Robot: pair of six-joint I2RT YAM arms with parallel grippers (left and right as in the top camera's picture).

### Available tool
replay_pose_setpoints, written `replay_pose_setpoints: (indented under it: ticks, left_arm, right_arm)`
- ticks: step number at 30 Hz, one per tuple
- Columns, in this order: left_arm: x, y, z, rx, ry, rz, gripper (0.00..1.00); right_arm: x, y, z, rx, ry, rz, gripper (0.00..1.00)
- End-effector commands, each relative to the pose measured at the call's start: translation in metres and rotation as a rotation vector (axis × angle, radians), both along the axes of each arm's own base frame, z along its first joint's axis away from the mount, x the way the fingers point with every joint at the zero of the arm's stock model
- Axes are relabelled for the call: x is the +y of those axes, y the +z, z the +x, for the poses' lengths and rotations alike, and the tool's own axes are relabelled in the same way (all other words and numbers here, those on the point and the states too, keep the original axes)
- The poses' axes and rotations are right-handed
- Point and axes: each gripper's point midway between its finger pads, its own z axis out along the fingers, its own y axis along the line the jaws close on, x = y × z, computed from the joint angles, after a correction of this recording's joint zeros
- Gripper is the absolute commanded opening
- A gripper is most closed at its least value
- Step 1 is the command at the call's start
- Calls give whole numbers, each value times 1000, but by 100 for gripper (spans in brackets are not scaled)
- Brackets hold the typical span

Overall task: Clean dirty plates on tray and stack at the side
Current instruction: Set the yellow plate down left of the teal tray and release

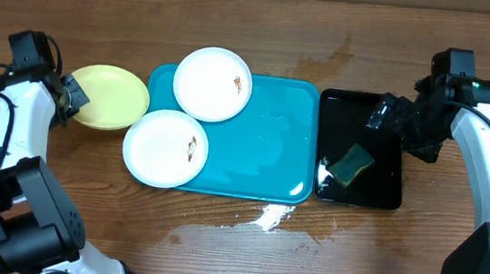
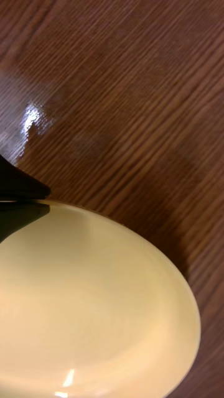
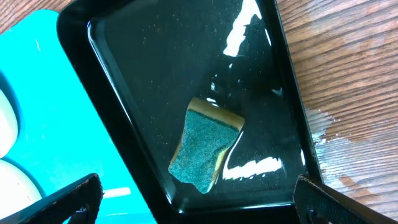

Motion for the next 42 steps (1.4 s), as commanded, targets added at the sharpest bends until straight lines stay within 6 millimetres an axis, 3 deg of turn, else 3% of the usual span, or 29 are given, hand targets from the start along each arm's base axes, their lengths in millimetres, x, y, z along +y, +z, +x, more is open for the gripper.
replay_pose_setpoints:
  ticks: [1, 12, 17, 19, 23, 26, 31, 33, 37, 42]
  left_arm:
    - [13, -1, -6, -17, 73, 64, 4]
    - [22, 1, -4, -35, 104, 109, 6]
    - [23, 2, -4, -33, 107, 115, 24]
    - [23, 2, -4, -33, 106, 115, 38]
    - [18, 0, -3, -39, 93, 87, 44]
    - [3, -2, 6, -61, 17, 14, 46]
    - [-47, -1, 25, -140, -267, -186, 53]
    - [-65, 0, 25, -160, -310, -276, 53]
    - [-95, 2, 23, -174, -368, -403, 41]
    - [-119, 1, 21, -141, -500, -398, 45]
  right_arm:
    - [0, 16, 6, -56, 4, 2, 100]
    - [0, 16, 6, -55, 4, 2, 100]
    - [0, 16, 6, -56, 4, 2, 100]
    - [0, 16, 6, -56, 4, 2, 100]
    - [0, 16, 6, -56, 4, 2, 100]
    - [0, 16, 6, -56, 4, 2, 100]
    - [0, 16, 6, -56, 4, 2, 100]
    - [0, 16, 6, -55, 4, 2, 100]
    - [1, 16, 6, -56, 4, 2, 100]
    - [0, 16, 6, -56, 4, 2, 100]
